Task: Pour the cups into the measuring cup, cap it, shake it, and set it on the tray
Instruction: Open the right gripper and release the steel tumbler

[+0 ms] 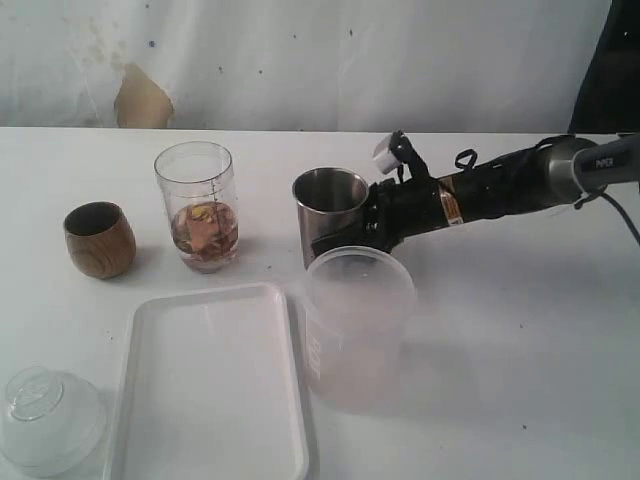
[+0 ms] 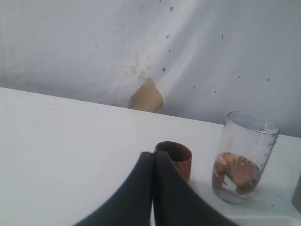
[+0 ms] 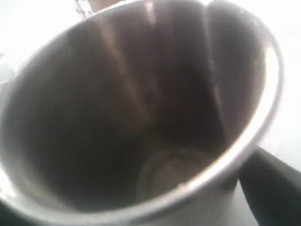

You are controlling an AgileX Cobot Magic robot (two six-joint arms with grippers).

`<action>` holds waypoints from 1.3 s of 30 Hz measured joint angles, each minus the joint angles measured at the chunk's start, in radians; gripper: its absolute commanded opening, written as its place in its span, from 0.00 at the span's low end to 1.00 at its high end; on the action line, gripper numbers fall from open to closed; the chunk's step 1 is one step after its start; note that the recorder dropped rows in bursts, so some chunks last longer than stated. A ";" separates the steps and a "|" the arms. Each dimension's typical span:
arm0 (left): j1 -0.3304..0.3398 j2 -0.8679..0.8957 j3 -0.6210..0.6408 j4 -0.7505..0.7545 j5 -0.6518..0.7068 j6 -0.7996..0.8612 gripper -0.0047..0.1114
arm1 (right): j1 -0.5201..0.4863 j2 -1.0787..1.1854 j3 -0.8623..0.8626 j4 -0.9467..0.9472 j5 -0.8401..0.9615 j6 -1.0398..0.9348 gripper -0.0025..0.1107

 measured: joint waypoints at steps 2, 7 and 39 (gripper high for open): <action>0.000 0.000 0.000 0.000 0.000 0.000 0.04 | -0.013 -0.015 0.000 0.000 0.000 0.014 0.83; 0.000 0.000 0.000 0.000 -0.002 0.000 0.04 | -0.052 -0.042 0.000 -0.004 -0.022 0.026 0.83; 0.000 0.000 0.000 0.000 -0.002 0.000 0.04 | -0.165 -0.153 0.090 -0.010 -0.091 0.202 0.45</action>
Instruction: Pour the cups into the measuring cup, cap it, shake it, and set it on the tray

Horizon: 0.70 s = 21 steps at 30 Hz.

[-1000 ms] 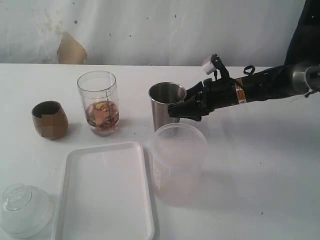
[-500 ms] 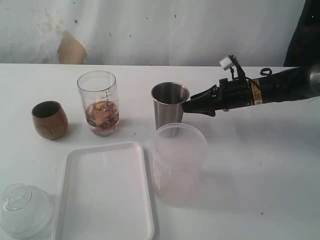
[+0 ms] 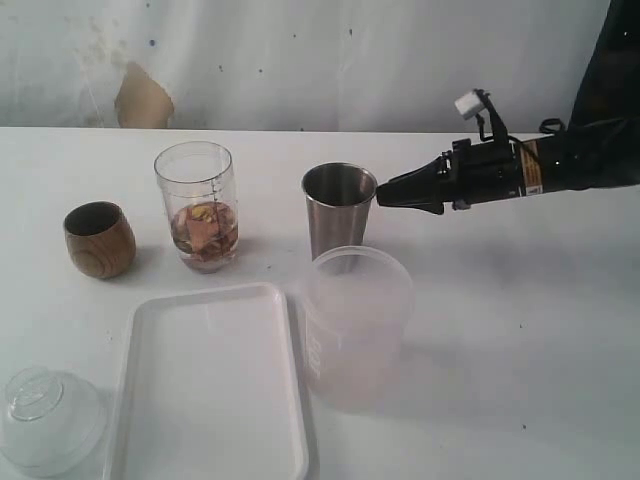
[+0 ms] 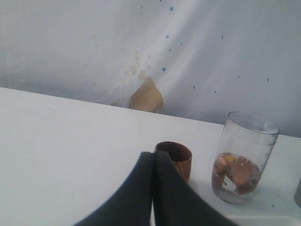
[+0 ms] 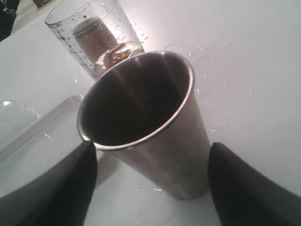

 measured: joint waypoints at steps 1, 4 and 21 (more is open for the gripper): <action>0.000 0.000 0.000 0.000 0.000 0.000 0.04 | -0.003 -0.006 0.011 0.000 0.006 0.000 0.38; 0.000 0.000 0.000 0.000 0.000 0.000 0.04 | -0.020 -0.035 0.039 0.000 0.025 0.000 0.13; 0.000 0.000 0.000 0.000 0.000 0.000 0.04 | 0.054 -0.391 0.353 0.056 1.356 -0.139 0.02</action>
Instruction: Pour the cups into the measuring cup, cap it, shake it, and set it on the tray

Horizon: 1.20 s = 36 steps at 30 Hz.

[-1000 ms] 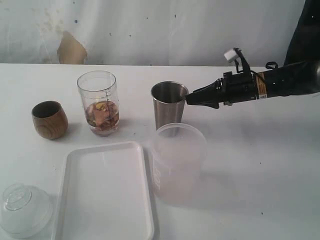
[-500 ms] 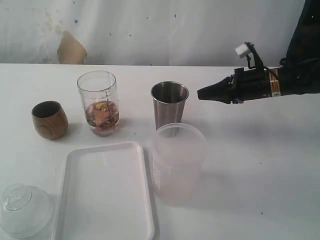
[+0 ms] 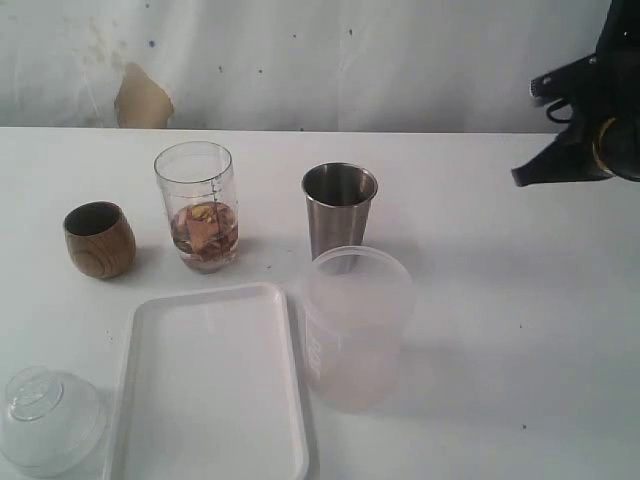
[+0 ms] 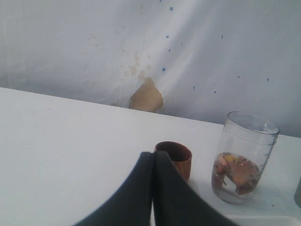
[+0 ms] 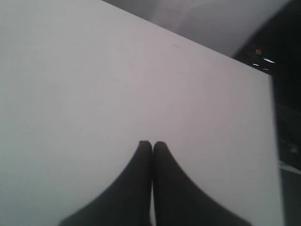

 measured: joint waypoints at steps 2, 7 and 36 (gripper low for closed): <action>0.000 0.000 0.000 0.000 0.000 0.000 0.04 | 0.014 -0.007 0.002 0.174 0.109 -0.217 0.02; 0.000 0.000 0.000 0.000 0.000 0.000 0.04 | 0.037 0.024 -0.118 0.842 0.433 -0.945 0.02; 0.000 0.000 0.000 0.000 0.000 0.000 0.04 | 0.060 -0.731 0.707 1.966 -0.297 -1.513 0.02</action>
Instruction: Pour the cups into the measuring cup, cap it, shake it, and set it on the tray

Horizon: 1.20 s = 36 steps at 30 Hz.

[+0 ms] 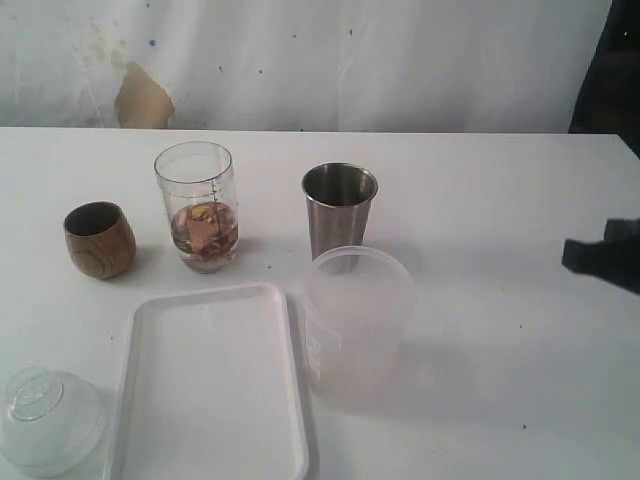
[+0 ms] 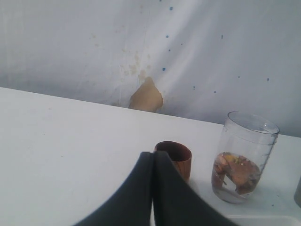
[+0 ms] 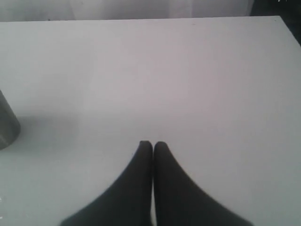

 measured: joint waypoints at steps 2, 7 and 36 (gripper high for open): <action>0.000 0.000 0.000 0.000 0.000 0.000 0.04 | 0.010 -0.047 0.097 0.000 -0.083 0.000 0.02; 0.000 0.000 0.000 -0.011 -0.044 -0.002 0.04 | 0.019 -0.227 0.354 -0.006 -0.303 0.050 0.02; -0.219 0.676 -0.769 0.157 0.748 -0.014 0.04 | 0.072 -1.078 0.406 -0.132 0.245 0.141 0.02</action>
